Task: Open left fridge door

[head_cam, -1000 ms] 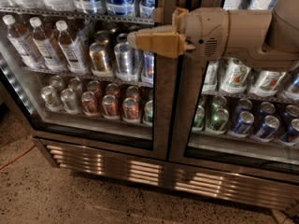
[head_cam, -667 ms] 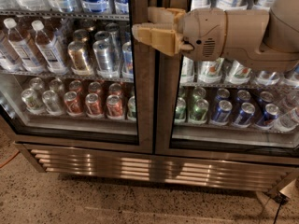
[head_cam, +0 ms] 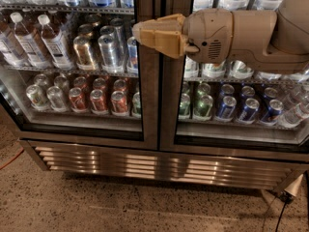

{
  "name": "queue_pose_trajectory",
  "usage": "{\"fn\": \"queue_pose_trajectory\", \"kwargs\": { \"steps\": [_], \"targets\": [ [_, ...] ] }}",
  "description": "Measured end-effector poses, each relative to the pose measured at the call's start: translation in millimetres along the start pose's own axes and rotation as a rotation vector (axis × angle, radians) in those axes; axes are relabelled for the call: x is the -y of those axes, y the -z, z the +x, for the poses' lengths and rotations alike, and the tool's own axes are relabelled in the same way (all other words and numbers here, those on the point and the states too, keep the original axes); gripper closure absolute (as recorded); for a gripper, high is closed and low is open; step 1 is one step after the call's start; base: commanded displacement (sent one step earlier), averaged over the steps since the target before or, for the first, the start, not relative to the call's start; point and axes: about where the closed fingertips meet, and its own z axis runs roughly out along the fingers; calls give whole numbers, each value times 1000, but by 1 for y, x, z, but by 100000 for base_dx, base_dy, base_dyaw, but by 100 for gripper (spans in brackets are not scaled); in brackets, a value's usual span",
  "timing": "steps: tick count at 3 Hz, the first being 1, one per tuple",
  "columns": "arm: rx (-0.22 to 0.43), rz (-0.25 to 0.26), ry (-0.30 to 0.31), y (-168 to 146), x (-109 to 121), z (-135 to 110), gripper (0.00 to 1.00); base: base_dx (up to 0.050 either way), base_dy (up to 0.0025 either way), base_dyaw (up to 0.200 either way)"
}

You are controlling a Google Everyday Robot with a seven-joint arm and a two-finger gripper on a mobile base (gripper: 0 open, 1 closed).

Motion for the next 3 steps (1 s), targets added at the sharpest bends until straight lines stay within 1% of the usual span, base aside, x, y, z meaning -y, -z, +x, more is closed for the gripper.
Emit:
{"fn": "queue_pose_trajectory", "kwargs": {
  "steps": [1, 3],
  "targets": [
    [0, 0, 0, 0, 0, 0, 83, 0, 0, 0],
    [0, 0, 0, 0, 0, 0, 36, 0, 0, 0]
  ]
}}
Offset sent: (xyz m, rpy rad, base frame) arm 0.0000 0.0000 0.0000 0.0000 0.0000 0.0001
